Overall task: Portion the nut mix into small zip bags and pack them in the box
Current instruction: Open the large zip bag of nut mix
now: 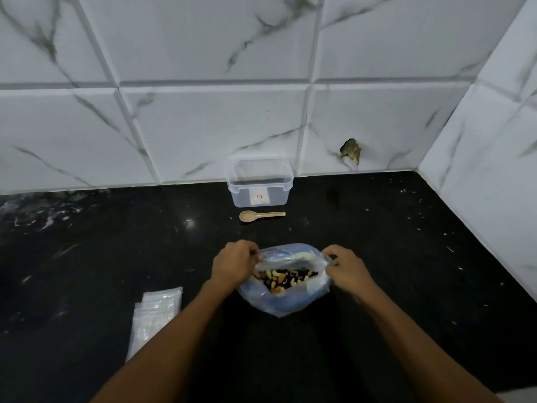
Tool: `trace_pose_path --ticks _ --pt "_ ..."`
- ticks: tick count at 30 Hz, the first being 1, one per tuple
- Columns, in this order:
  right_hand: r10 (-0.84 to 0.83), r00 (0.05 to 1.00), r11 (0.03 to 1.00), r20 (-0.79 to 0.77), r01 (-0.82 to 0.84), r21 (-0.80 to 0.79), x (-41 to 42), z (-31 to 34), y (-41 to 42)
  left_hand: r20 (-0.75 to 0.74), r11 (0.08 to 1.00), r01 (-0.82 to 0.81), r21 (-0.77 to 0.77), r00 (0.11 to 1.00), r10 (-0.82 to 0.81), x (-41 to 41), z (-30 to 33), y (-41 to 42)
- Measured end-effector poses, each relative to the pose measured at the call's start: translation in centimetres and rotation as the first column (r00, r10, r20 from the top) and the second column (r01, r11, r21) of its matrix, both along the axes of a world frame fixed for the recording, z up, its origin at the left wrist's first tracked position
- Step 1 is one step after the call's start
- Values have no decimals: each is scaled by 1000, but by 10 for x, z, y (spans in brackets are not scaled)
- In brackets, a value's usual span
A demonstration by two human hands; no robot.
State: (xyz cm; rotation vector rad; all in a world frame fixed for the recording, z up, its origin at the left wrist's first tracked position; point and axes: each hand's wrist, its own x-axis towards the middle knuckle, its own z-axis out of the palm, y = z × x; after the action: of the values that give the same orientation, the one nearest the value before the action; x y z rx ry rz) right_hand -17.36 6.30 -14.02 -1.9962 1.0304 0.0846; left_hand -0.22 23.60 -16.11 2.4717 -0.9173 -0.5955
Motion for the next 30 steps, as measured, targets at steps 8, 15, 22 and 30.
trace_pose_path --ticks 8,15,22,30 --pt "-191 976 976 108 201 -87 5 -1 6 -159 909 -395 -131 914 374 -19 -1 15" --pt "-217 975 951 -52 223 215 -2 -14 40 -68 970 -227 88 970 233 -47 10 26" --pt "36 998 999 46 -37 20 -1 -5 31 36 994 -107 -31 993 108 -30 15 4" --pt "-201 959 950 201 141 278 -28 -14 7 -154 963 -268 30 951 270 -20 5 26"
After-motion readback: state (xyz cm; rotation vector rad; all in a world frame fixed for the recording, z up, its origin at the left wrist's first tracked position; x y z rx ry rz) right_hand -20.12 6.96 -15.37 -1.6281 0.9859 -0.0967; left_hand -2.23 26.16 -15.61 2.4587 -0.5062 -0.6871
